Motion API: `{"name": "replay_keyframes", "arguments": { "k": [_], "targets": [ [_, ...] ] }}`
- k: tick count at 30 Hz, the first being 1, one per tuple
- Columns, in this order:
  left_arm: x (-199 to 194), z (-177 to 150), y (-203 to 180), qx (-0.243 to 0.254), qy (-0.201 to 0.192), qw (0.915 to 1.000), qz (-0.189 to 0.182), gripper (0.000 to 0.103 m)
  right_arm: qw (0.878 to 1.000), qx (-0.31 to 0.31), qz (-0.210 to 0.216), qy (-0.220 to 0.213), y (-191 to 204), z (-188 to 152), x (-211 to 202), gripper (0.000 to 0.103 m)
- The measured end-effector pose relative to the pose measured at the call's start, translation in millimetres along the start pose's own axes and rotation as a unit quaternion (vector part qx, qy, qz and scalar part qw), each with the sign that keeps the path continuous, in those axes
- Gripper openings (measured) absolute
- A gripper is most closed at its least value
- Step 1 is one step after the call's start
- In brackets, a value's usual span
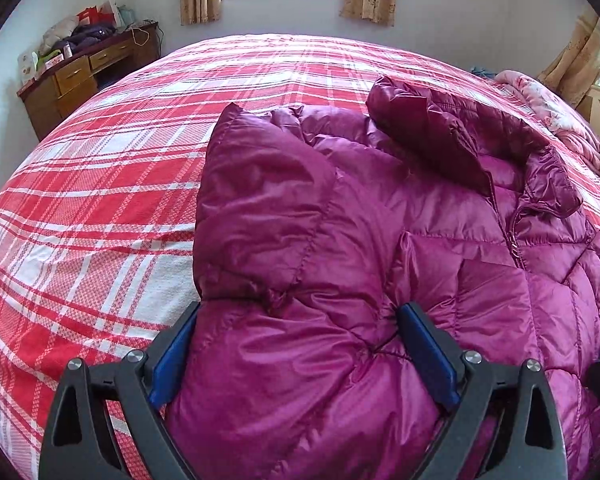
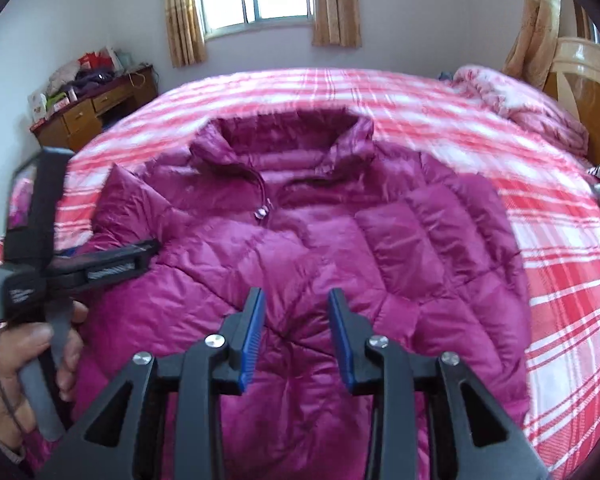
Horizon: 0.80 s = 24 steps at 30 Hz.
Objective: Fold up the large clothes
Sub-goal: 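Open the left tool to lay the sleeve on the jacket body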
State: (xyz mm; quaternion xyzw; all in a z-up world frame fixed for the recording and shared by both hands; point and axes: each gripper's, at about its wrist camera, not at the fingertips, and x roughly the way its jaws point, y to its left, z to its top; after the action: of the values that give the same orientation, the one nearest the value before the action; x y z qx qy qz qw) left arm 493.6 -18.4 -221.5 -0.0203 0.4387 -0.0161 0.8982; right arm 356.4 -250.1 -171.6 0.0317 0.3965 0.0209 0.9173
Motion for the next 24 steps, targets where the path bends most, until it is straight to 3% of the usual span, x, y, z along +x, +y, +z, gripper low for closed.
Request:
{"name": "replay_keyframes", "arguments": {
  "k": [24],
  "targets": [
    [11, 5, -4, 0.006, 0.013, 0.9998, 0.012, 0.102, 0.999, -0.021, -0.032, 0.006, 3, -14, 12, 0.036]
  ]
}}
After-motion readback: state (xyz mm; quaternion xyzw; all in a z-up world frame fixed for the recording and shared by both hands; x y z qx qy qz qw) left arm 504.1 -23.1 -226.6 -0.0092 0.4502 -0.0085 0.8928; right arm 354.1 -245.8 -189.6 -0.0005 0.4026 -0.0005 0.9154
